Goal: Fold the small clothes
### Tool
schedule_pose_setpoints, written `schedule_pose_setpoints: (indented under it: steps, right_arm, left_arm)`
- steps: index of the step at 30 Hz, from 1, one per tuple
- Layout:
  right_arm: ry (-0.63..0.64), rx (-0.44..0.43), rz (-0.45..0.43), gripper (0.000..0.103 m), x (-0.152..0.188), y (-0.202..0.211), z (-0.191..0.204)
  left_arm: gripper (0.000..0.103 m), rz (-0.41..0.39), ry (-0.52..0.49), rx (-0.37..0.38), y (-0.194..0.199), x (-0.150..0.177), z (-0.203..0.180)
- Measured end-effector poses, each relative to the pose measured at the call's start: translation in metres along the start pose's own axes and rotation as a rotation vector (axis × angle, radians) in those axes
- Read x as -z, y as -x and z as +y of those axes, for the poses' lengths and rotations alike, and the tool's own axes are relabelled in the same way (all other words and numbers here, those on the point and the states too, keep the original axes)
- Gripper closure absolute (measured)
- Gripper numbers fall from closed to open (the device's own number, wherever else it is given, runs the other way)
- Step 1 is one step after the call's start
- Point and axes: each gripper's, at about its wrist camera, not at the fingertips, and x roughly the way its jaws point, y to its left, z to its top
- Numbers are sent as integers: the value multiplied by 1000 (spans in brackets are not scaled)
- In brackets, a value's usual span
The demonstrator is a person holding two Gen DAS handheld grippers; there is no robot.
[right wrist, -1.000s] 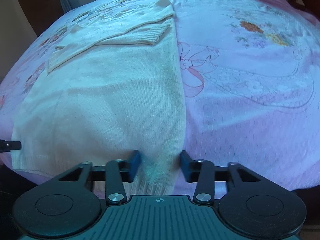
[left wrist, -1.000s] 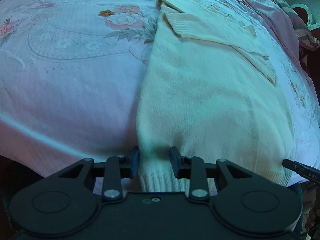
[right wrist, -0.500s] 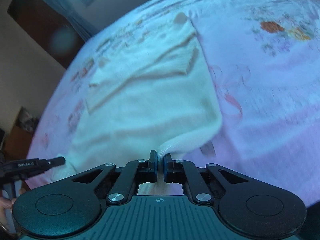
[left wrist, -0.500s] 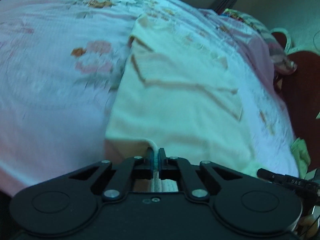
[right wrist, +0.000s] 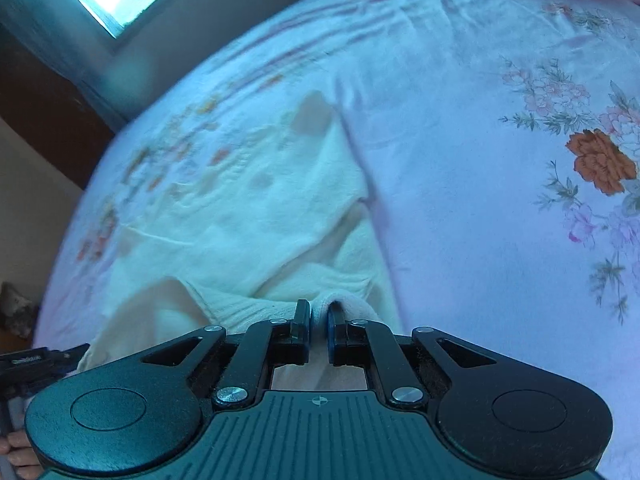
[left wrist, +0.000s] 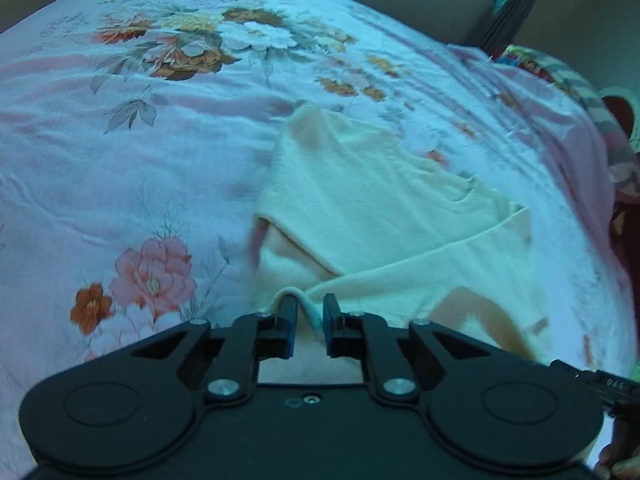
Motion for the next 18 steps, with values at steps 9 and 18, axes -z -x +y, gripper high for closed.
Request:
schedule_pose_setpoints:
  steps: [9, 18]
  right_arm:
    - [-91, -47, -22, 60, -8, 1, -24]
    - [165, 107, -137, 49, -1, 26, 12]
  left_arm:
    - [55, -63, -119, -120, 15, -7, 5]
    - [55, -114, -241, -158, 27, 4, -15]
